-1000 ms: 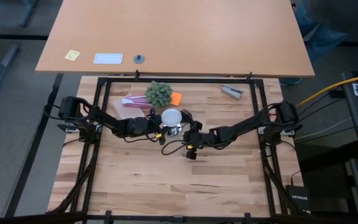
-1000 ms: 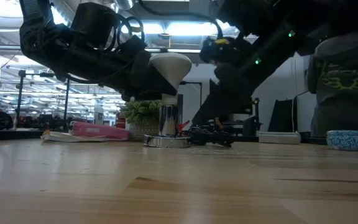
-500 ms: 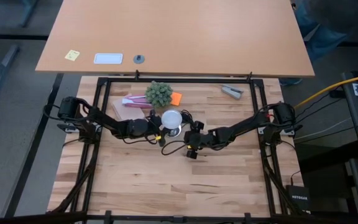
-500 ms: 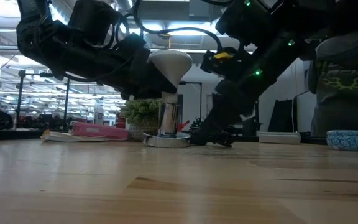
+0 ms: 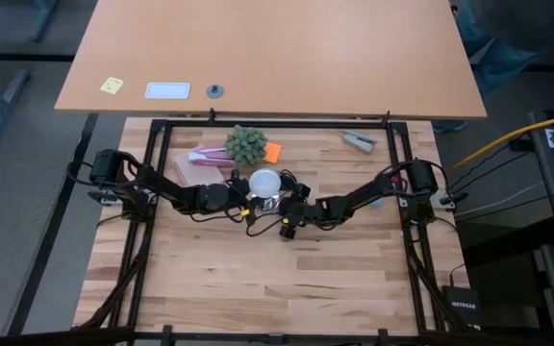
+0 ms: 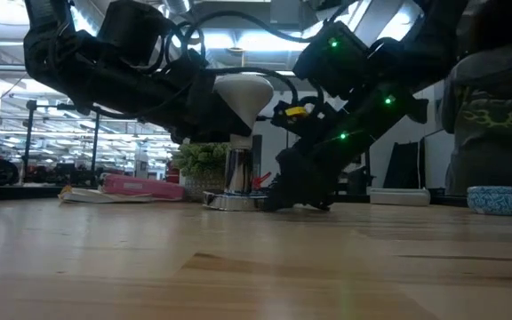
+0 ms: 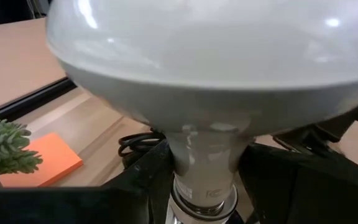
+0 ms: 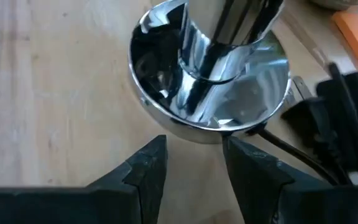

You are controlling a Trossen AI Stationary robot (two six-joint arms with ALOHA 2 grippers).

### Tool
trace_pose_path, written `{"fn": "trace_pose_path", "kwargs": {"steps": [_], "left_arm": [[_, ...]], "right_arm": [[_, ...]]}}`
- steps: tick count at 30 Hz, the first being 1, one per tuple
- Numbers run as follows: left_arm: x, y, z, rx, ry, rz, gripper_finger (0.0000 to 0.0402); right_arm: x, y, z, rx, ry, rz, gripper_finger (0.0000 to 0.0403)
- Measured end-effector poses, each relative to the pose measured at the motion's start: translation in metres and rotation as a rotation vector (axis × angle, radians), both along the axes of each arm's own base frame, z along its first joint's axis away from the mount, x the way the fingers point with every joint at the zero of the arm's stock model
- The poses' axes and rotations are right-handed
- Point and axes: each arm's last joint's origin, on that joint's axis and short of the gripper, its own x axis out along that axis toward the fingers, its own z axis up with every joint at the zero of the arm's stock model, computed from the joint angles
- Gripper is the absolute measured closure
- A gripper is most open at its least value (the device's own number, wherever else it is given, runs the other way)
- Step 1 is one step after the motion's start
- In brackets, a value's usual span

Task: Screw lightbulb
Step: Insert the lightbulb into the lamp

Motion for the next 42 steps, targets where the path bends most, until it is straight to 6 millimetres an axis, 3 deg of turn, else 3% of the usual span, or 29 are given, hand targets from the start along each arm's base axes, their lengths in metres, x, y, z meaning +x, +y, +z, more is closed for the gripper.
{"fn": "trace_pose_path", "kwargs": {"steps": [11,19,22,33,42], "left_arm": [[0.0,0.001,-0.001,-0.002,0.01,0.009,0.0251],[-0.001,0.001,-0.001,0.002,0.013,0.026,0.0251],[-0.001,0.001,-0.001,0.002,0.014,0.026,0.0251],[-0.001,0.002,-0.002,0.026,0.024,0.058,0.0251],[-0.001,0.002,0.0,0.092,0.032,0.071,0.0251]], "right_arm": [[0.002,-0.028,-0.001,-0.039,0.019,-0.015,0.0235],[0.002,-0.031,-0.001,-0.055,0.027,-0.004,0.0235],[0.002,-0.029,0.0,-0.023,0.025,0.032,0.0235],[-0.008,0.015,0.02,-0.009,0.053,0.17,0.0235],[-0.011,0.036,0.019,0.079,0.063,0.314,0.0235]]}}
